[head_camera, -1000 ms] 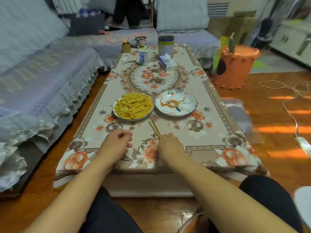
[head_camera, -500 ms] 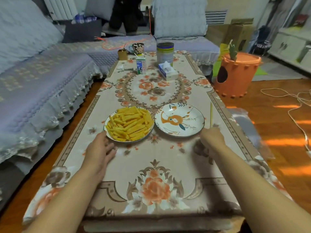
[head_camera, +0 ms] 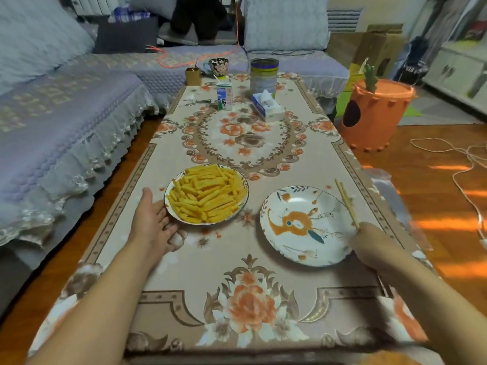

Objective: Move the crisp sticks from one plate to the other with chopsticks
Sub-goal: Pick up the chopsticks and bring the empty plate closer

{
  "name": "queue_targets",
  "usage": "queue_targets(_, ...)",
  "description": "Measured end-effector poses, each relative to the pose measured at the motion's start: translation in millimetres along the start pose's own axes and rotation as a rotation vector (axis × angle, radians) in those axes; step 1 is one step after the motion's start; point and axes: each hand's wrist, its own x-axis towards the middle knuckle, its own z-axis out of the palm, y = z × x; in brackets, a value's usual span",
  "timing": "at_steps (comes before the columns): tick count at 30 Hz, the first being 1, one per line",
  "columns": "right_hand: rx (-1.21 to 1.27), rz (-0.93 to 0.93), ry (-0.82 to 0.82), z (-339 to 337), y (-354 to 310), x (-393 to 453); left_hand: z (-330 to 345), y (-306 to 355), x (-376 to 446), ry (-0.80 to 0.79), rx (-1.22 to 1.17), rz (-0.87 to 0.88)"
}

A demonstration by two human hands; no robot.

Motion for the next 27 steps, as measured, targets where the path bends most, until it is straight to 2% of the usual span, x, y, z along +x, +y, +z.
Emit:
queue_targets(5,-0.062,-0.160,-0.209,-1,6,-64,2,-10,-2,-0.133,0.071,-0.060)
queue_targets(8,-0.098,-0.238,-0.260,16,-2,-75,12,-19,-4,-0.204,0.094,-0.117)
queue_targets(12,-0.062,-0.239,-0.308,38,-5,-76,19,-24,-9,-0.266,0.231,-0.133)
queue_targets(14,-0.056,-0.241,-0.327,36,-8,-77,17,-24,-9,-0.171,0.312,-0.055)
queue_targets(16,-0.026,-0.222,-0.327,21,-11,-74,14,-22,-12,-0.057,0.502,0.138)
queue_targets(18,0.013,-0.236,-0.127,0,-17,-67,14,-17,-28,0.051,0.753,0.405)
queue_targets(19,0.120,-0.236,-0.053,-10,-21,-68,19,-14,-42,0.034,0.789,0.477)
queue_targets(20,0.289,-0.222,-0.090,-16,-29,-74,26,-13,-58,-0.058,0.728,0.465)
queue_targets(21,0.473,-0.207,-0.236,-18,-37,-86,36,-15,-76,-0.202,0.612,0.374)
queue_targets(23,0.717,-0.193,-0.661,-5,-59,-115,59,-26,-111,-0.537,0.383,0.079)
queue_targets(25,0.808,-0.206,-0.971,9,-78,-139,73,-38,-128,-0.668,0.288,-0.099)
queue_targets(27,0.934,-0.227,-1.096,13,-82,-139,76,-38,-129,-0.703,0.182,-0.117)
